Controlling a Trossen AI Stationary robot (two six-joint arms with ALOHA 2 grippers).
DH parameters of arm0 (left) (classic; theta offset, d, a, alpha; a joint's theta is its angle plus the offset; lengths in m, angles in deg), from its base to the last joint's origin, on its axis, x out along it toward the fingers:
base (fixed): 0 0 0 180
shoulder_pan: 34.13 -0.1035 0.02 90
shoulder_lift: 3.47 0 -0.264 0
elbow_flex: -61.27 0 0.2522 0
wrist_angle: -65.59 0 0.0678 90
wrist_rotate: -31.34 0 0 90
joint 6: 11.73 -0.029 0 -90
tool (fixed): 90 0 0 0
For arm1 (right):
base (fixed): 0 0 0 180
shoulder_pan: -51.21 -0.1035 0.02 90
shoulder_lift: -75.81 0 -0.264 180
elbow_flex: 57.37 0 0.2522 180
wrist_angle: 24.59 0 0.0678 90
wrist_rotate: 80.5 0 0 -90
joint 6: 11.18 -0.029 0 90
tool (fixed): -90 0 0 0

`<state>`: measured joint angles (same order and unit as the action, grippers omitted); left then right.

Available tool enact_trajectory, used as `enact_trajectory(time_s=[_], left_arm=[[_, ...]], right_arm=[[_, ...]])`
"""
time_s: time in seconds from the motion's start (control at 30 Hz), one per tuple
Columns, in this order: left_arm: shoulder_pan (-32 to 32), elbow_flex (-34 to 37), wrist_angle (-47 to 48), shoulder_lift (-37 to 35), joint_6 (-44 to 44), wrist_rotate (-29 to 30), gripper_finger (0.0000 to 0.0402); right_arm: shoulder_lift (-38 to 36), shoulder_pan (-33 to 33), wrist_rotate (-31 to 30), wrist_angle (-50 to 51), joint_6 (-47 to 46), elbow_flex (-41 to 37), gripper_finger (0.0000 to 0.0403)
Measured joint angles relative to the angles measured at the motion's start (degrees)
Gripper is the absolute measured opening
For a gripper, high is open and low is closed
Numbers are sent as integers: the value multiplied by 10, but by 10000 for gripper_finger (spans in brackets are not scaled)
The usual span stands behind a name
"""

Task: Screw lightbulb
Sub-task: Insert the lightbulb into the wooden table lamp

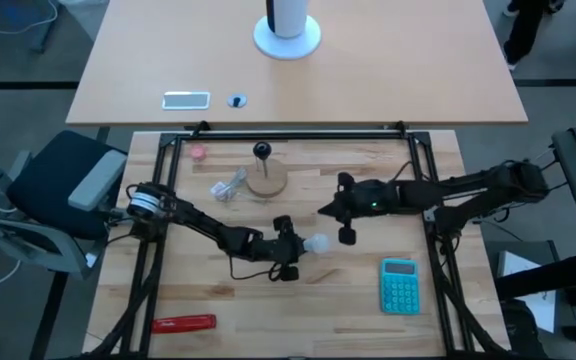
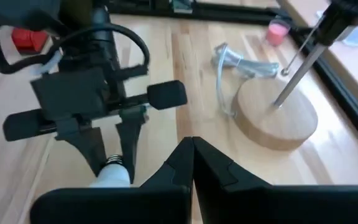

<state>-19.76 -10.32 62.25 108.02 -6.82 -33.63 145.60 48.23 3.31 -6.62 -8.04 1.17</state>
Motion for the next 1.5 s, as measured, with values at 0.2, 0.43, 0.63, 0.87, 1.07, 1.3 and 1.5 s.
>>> enact_trajectory(time_s=[0.2,0.43,0.63,0.87,1.07,1.3,1.5], left_arm=[[2,0,-3,-65,-56,23,99],[14,22,2,-155,-93,44,99],[23,88,-7,-239,-114,114,99],[23,210,-222,-310,-173,133,99],[23,280,-457,-342,-295,119,99],[-20,291,-478,-373,-385,94,99],[-151,310,-477,-434,-405,-26,99]], right_arm=[[-14,1,-18,3,9,0,0],[-37,8,-119,37,14,-1,0],[-63,15,-113,26,10,-1,0],[-54,37,0,-52,15,-1,0],[-18,95,58,-125,30,-2,0],[23,211,208,-247,18,-2,0],[83,324,304,-393,-31,-1,0]])
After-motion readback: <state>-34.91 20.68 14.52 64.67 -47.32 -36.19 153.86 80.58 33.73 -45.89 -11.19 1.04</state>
